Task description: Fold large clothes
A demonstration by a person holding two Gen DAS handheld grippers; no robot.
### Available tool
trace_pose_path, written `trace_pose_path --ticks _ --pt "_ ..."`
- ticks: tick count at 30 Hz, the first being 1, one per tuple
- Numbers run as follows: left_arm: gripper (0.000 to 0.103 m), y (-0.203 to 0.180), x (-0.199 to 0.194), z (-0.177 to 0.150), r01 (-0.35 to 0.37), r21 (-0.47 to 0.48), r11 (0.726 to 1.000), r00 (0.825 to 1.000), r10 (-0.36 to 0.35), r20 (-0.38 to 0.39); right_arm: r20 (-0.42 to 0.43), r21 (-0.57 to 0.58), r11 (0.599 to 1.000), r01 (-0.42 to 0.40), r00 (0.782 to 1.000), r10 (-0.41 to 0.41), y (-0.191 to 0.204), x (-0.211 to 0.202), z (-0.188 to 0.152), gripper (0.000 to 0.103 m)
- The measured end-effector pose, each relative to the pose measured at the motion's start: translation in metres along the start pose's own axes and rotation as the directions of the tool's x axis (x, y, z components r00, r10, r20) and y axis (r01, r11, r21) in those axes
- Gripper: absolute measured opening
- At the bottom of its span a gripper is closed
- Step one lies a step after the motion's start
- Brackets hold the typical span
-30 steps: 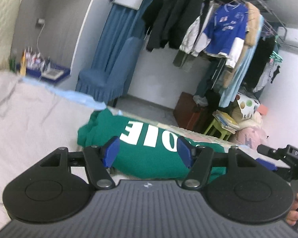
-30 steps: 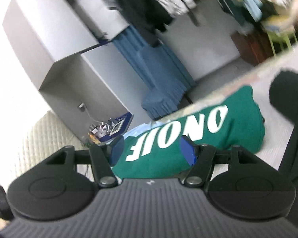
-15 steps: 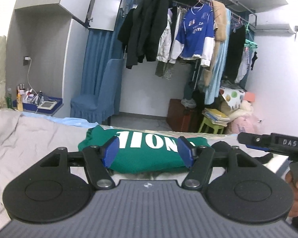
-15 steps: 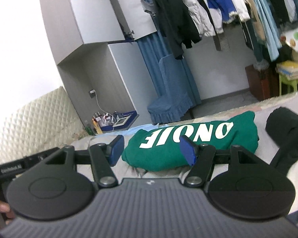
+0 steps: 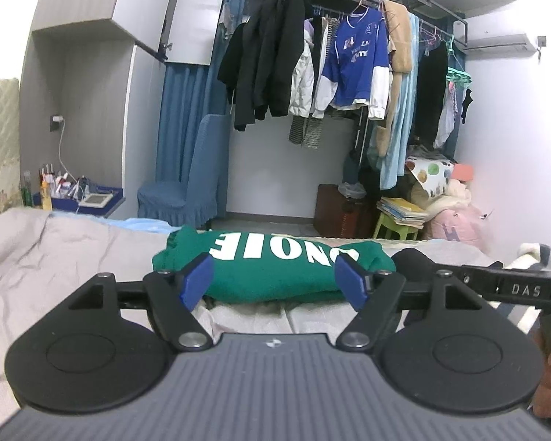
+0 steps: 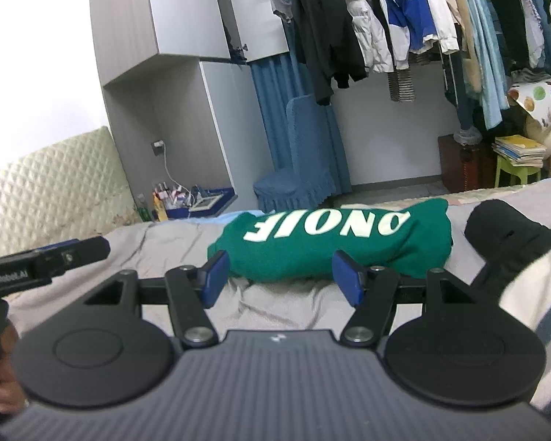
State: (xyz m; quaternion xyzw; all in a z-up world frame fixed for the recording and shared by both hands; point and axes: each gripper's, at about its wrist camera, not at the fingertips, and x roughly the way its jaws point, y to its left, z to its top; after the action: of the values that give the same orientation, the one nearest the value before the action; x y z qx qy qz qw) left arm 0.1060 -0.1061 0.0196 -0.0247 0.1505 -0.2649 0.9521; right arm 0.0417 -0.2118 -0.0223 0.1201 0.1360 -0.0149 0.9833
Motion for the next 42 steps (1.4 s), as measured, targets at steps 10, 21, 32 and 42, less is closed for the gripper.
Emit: trace_pose_path --ticks 10,21,32,42 --pt "0.100 0.012 0.000 -0.008 -0.018 -0.001 1.000 1.000 0.018 -0.013 -0.031 -0.035 0.997 0.075 0.997 -0.077 0.008 0.015 -0.014 0.068" --pt "0.103 0.016 0.007 -0.010 -0.062 0.005 0.998 0.997 0.062 -0.038 -0.014 -0.056 0.988 0.145 0.989 -0.146 0.011 0.015 -0.009 0.103" --pt "0.103 0.017 0.008 -0.010 -0.094 -0.003 0.996 0.994 0.093 -0.048 -0.033 -0.049 0.989 0.143 0.989 -0.145 0.010 0.012 -0.013 0.103" --pt "0.103 0.009 0.008 -0.013 -0.106 0.025 0.994 0.993 0.107 -0.048 -0.042 -0.049 0.989 0.142 0.989 -0.144 0.010 0.010 -0.016 0.103"
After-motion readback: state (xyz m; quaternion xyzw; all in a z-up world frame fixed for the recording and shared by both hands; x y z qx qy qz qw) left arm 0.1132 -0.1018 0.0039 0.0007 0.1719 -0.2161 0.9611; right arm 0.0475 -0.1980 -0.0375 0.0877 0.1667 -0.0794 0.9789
